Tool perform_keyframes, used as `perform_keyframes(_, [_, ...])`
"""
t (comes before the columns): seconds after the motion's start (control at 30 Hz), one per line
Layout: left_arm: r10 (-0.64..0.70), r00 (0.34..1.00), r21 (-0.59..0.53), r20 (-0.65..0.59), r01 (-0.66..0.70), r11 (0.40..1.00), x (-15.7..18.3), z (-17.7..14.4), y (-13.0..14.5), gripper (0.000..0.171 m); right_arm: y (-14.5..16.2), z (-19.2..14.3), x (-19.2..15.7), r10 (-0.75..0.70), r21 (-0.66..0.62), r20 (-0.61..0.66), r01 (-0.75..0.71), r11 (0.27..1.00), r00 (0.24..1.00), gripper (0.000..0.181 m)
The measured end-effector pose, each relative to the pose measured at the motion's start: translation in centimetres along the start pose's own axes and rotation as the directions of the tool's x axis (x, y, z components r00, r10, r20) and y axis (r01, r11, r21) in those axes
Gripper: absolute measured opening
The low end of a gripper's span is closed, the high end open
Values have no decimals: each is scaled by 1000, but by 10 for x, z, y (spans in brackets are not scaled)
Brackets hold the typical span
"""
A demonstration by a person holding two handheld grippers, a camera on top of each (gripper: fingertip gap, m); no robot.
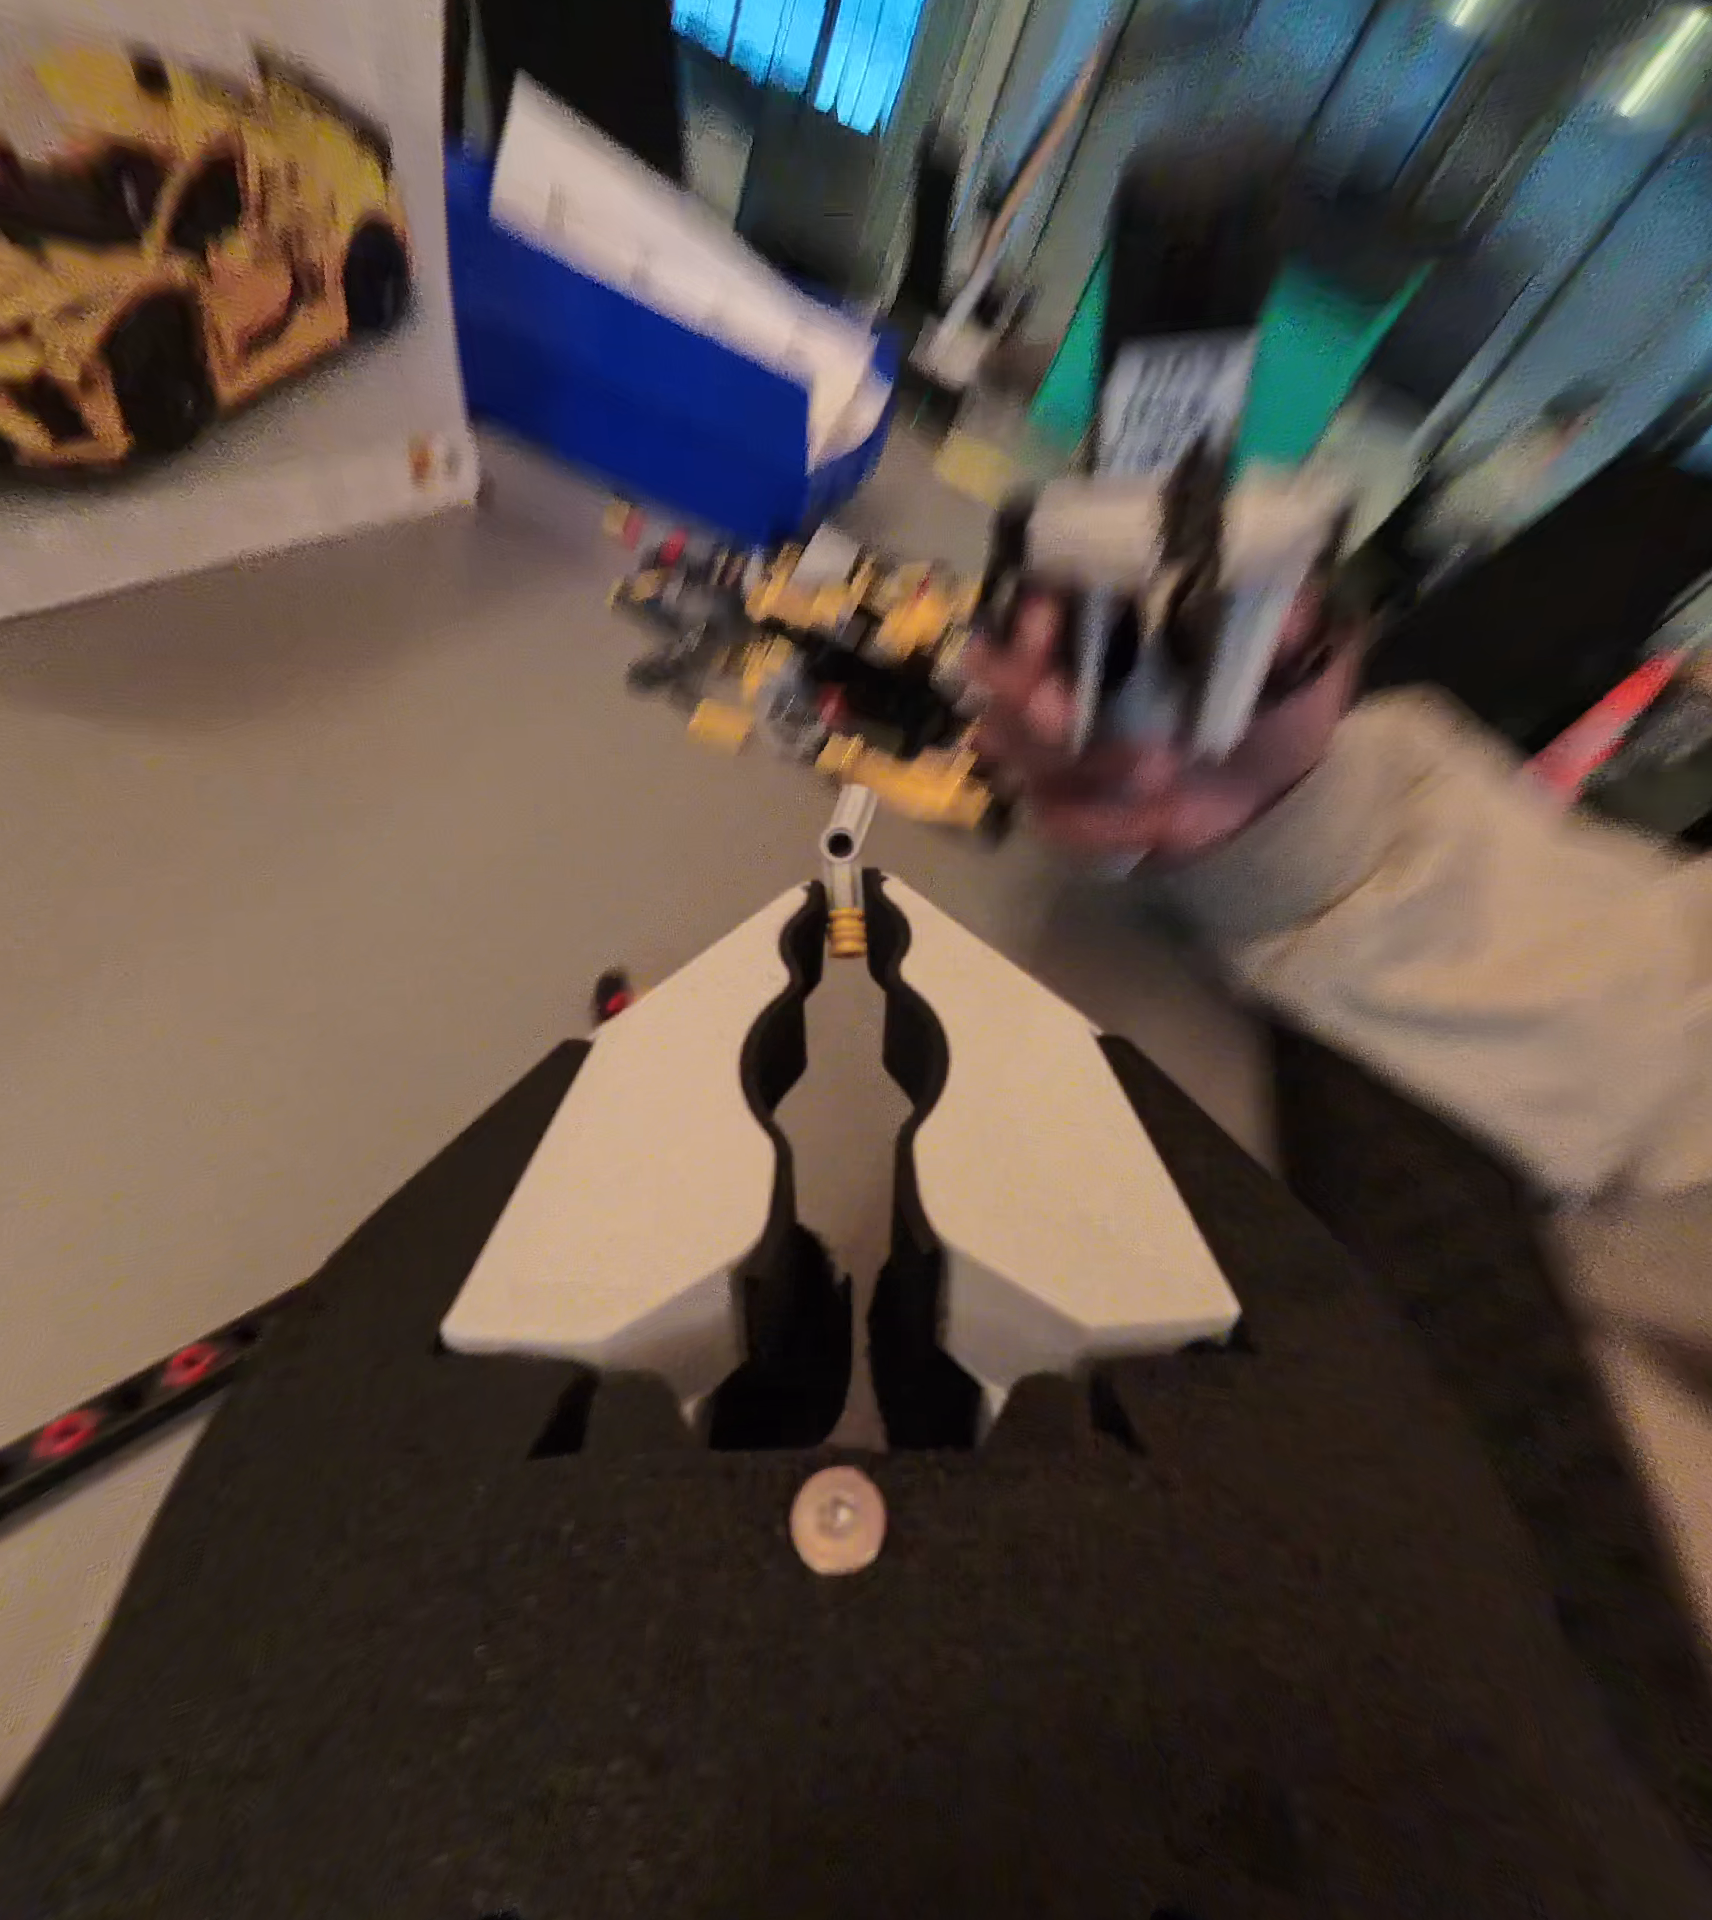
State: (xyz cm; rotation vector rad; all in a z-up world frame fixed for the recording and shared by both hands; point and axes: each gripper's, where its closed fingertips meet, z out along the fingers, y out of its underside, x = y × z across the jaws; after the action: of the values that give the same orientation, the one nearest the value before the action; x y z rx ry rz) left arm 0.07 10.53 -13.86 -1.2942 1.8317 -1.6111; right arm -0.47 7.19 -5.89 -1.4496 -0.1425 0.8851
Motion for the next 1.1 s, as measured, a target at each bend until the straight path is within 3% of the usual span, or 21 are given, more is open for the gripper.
perform_keyframes(0.03, [114,992,-126,48,-107,986,-2,7,21,7,-1,0,0,0,6,6,0,1000,1000,6])
perform_keyframes(0.1, [319,945,-348,75,-275,896,-5,15,58,7,0,0,2,18,4,3,-18,1000,1000,7])
perform_keyframes(0.17, [463,885,-445,57,-393,805,-4,20,77,7,4,1,6,26,-10,-14,-26,1000,1000,7])
perform_keyframes(0.3, [501,865,-440,35,-437,785,4,24,78,7,20,6,22,49,-85,-91,-57,995,995,7])
perform_keyframes(0.37, [503,862,-405,58,-440,802,4,25,70,24,27,7,28,60,-118,-124,-75,990,990,6])
perform_keyframes(0.5, [526,819,-173,229,-497,850,5,15,11,30,31,9,31,87,-122,-129,-103,987,988,7])
perform_keyframes(0.63, [625,659,-126,419,-640,758,1,-2,-22,28,33,13,33,114,-115,-128,-129,985,985,7])
perform_keyframes(0.77, [690,554,-106,466,-739,665,12,-6,-35,29,35,19,29,160,-112,-85,-169,979,983,7])
perform_keyframes(1.1, [766,456,-82,454,-834,546,36,-5,-36,9,37,21,18,287,-126,10,-284,951,958,7])
